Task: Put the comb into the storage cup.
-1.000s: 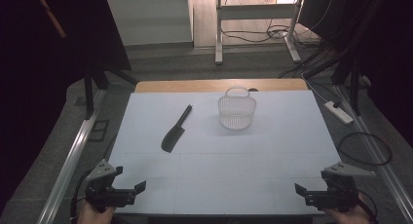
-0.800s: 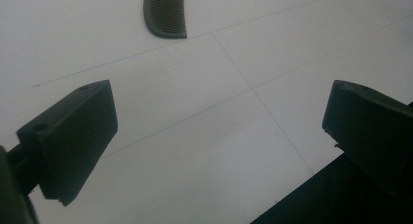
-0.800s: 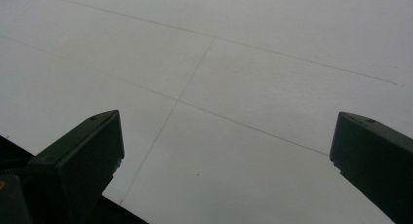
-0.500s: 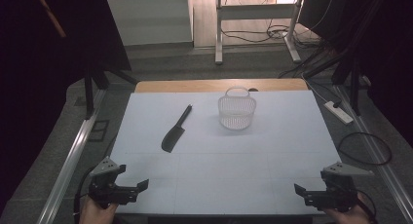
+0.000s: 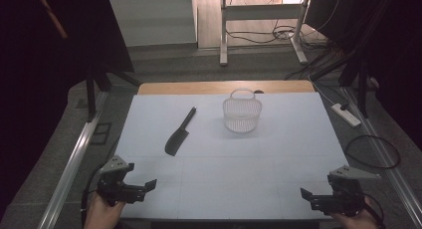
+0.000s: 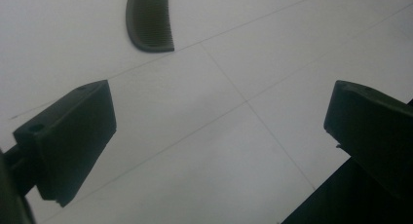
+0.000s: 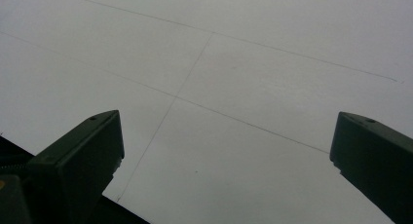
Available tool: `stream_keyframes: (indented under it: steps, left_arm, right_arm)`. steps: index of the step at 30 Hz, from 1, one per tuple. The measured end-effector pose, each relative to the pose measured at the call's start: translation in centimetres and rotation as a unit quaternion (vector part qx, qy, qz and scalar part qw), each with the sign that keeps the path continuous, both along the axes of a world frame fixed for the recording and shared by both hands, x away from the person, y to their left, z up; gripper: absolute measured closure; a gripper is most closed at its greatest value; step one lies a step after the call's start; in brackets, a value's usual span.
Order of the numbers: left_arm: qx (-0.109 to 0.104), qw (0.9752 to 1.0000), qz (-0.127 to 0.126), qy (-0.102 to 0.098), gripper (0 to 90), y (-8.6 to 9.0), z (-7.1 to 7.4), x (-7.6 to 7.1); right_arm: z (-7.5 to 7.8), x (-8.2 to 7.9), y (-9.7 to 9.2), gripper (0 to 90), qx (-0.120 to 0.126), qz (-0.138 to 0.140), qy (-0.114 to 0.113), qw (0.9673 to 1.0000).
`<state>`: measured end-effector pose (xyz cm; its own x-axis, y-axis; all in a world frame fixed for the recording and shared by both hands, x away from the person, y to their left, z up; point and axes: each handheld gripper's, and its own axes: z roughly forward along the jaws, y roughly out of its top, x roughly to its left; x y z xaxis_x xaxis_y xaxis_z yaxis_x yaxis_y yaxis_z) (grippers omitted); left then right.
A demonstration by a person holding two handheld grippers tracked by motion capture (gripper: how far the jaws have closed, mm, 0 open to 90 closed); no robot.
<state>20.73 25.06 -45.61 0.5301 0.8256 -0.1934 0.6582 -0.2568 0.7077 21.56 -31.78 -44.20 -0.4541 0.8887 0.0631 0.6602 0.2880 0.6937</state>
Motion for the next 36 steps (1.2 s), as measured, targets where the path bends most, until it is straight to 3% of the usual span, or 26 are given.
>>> stream_keyframes:
  steps: [6, 22, 36]
  left_arm:
    - [-0.02, 0.9996, -0.02, -0.004, 0.0, -0.3, 0.2, 1.5]
    - [0.011, 0.9996, -0.027, 0.006, 0.0, -1.6, 0.3, 4.3]
    - [0.02, 0.9991, -0.033, 0.016, 0.0, -2.6, 0.7, 6.6]
  right_arm:
    - [0.0, 0.0, 0.0, 0.0, -0.001, -0.001, 0.001, 1.0]
    - [0.0, 0.1, 0.0, 0.0, 0.0, -0.004, 0.001, 1.0]
    - [0.0, 0.1, 0.0, 0.1, -0.001, -0.004, 0.003, 1.0]
